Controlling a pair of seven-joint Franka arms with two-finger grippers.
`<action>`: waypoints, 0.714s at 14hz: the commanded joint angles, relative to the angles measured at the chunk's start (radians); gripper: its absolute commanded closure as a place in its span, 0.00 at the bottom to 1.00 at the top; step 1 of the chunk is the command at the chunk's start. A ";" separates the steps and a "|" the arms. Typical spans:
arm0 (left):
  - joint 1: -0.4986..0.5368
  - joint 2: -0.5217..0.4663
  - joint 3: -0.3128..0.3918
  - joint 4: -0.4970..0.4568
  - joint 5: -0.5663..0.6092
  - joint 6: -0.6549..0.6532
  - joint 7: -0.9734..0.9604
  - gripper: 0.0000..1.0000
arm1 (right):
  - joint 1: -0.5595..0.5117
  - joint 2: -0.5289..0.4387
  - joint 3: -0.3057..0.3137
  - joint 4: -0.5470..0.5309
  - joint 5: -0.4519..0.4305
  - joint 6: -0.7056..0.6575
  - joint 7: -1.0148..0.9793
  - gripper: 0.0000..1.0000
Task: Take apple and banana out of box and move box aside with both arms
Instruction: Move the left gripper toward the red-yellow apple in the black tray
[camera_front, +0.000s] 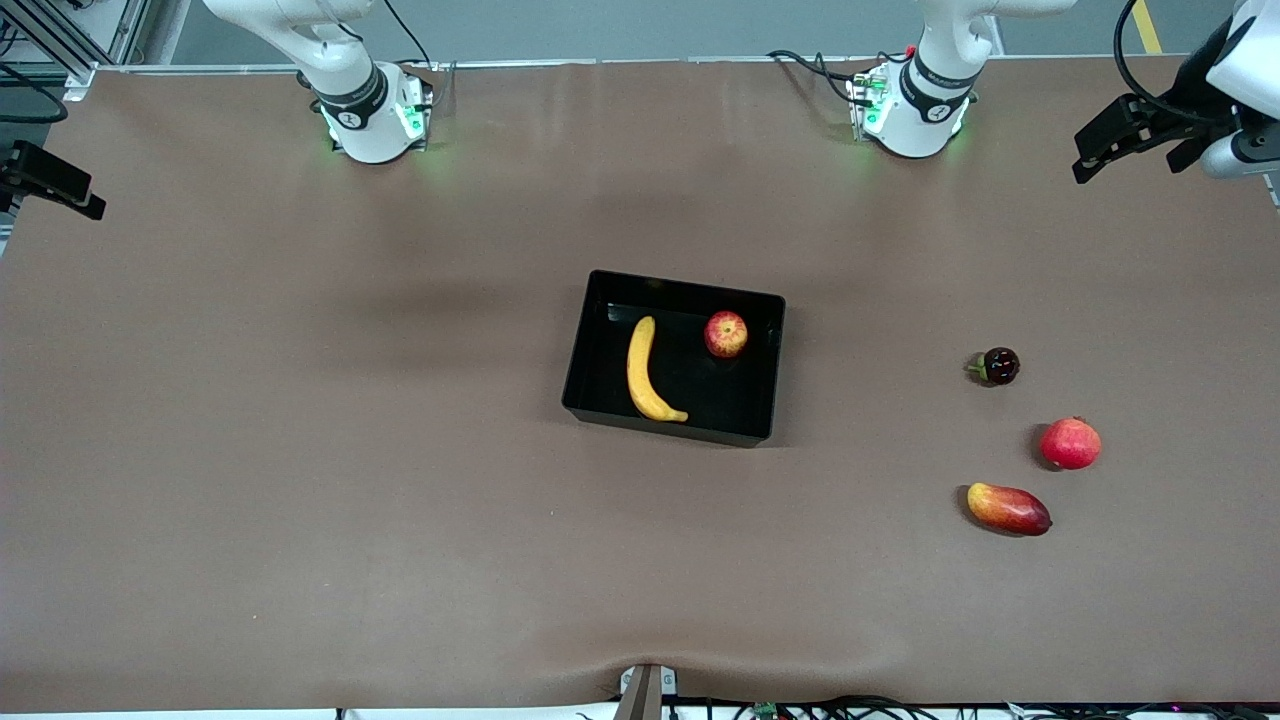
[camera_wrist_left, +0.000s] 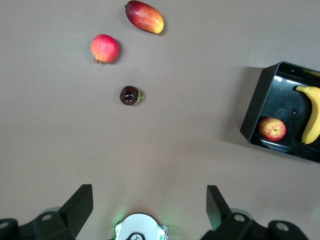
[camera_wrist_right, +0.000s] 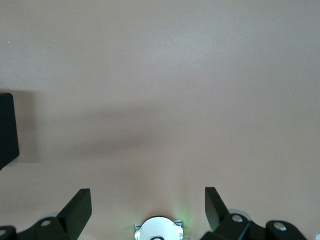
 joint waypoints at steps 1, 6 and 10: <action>-0.005 0.009 -0.002 0.024 0.019 -0.021 -0.006 0.00 | -0.012 0.005 0.004 0.010 -0.002 -0.010 -0.003 0.00; -0.011 0.055 -0.035 0.024 0.024 -0.005 -0.024 0.00 | -0.009 0.005 0.004 0.010 -0.002 -0.010 -0.003 0.00; -0.008 0.105 -0.188 -0.086 0.022 0.173 -0.270 0.00 | -0.009 0.007 0.004 0.010 -0.003 -0.010 0.000 0.00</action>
